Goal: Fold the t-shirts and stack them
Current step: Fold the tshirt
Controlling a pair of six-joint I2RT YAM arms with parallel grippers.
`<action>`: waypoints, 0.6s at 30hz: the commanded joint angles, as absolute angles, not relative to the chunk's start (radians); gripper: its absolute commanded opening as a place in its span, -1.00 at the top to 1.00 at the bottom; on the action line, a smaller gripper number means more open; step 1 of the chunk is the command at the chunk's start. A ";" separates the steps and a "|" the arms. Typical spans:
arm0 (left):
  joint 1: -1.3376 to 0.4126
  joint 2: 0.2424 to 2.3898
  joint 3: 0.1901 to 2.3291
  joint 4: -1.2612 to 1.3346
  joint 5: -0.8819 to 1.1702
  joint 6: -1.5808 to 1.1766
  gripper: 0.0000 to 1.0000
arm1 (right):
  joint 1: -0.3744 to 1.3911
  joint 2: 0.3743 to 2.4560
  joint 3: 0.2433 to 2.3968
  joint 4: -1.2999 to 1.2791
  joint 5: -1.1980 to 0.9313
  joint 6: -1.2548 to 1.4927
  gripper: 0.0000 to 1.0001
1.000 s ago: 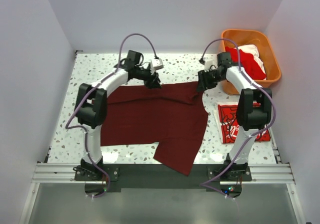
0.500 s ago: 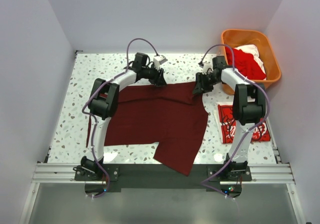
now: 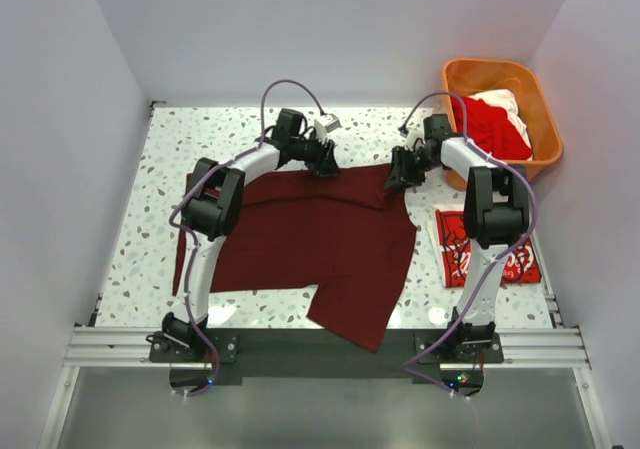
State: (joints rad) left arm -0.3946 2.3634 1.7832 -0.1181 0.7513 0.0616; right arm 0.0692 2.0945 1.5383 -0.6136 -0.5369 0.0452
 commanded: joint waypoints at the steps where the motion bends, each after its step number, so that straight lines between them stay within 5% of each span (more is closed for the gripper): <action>1: -0.402 2.396 1.815 -0.078 0.765 0.043 0.17 | 0.069 2.100 1.571 -0.629 -0.519 0.045 0.17; 11: -0.417 2.410 1.841 -0.075 0.782 0.031 0.43 | 0.066 2.056 1.543 -0.687 -0.499 -0.040 0.14; 18: -0.417 2.373 1.806 -0.022 0.811 0.028 1.00 | 0.057 2.056 1.551 -0.687 -0.480 -0.035 0.12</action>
State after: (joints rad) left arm -0.4114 2.4115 1.8030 -0.0959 0.7750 0.0383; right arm 0.0654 2.1006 1.5383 -0.6731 -0.5022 -0.0265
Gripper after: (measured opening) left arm 0.033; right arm 0.438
